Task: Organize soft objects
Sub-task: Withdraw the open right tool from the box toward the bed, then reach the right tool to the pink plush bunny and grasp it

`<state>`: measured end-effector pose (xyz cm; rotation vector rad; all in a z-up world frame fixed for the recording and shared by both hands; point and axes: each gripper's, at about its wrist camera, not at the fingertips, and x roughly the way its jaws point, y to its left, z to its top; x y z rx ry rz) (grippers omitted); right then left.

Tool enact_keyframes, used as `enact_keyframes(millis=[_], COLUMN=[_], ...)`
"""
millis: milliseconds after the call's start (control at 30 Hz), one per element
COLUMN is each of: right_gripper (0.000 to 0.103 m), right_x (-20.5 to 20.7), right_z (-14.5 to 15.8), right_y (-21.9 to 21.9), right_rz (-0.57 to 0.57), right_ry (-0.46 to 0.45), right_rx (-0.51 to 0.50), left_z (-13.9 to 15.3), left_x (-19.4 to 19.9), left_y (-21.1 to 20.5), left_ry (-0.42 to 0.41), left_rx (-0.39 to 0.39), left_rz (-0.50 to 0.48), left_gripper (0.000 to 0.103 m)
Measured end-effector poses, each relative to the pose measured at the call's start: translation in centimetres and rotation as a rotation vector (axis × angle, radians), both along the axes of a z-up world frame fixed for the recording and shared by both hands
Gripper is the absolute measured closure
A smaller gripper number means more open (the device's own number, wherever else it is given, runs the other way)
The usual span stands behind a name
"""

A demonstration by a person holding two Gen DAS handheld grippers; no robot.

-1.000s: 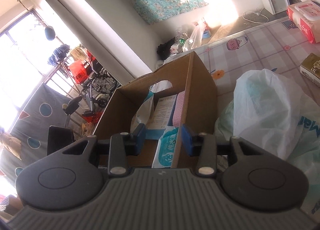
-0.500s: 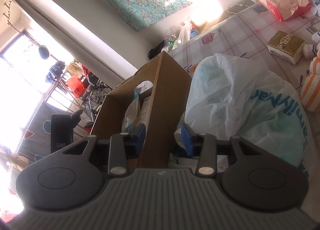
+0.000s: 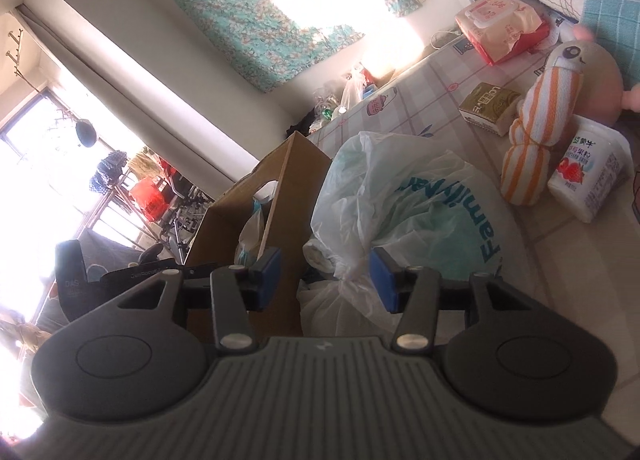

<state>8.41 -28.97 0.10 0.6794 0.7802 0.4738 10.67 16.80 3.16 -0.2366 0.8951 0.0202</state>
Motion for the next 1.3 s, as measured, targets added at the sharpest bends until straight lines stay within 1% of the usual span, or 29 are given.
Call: enact_keyframes(millis=[100, 167, 300, 400, 500, 633, 800, 933, 1033, 1100, 1300], right_gripper=[0.051, 0.050, 0.050, 0.049, 0.049, 0.049, 0.049, 0.049, 0.049, 0.049, 0.049], right_x=[-1.5, -2.5, -4.2, -5.0, -5.4, -5.9, -5.5, -4.1, -2.4, -1.4, 2.8], right_z=[-0.2, -0.4, -0.2, 0.2, 0.6, 0.7, -0.3, -0.8, -0.5, -0.2, 0.6], right_y=[-2.2, -3.5, -6.2, -8.4, -10.5, -13.0, -15.0, -15.8, -16.2, -16.7, -18.1], right_rz=[-0.039, -0.066, -0.108, -0.135, -0.164, -0.211, -0.249, -0.253, -0.260, -0.266, -0.289], right_ry=[0.004, 0.007, 0.000, -0.008, -0.015, -0.015, 0.007, 0.027, 0.030, 0.025, 0.029], right_rx=[0.003, 0.007, -0.018, -0.047, -0.062, -0.053, -0.027, -0.022, -0.034, -0.034, -0.056], left_z=[2.0, 3.1, 4.3, 4.2, 3.3, 1.7, 0.0, -0.6, -0.9, -1.1, -1.3], left_x=[-1.4, -2.4, -3.6, -3.8, -3.8, -3.5, -2.7, -1.8, -0.6, 0.3, 2.6], left_y=[-2.2, -4.2, -9.4, -13.2, -17.3, -21.4, -24.5, -26.1, -27.2, -27.9, -29.6], left_ry=[-0.061, -0.102, -0.162, -0.172, -0.172, -0.161, -0.147, -0.156, -0.145, -0.136, -0.121], left_rx=[0.013, 0.016, 0.013, 0.001, 0.005, 0.012, 0.017, 0.016, 0.011, 0.001, -0.012], left_rz=[-0.046, -0.096, -0.236, -0.329, -0.409, -0.482, -0.532, -0.540, -0.531, -0.530, -0.533], left_gripper=[0.030, 0.028, 0.027, 0.027, 0.027, 0.027, 0.028, 0.028, 0.034, 0.035, 0.043])
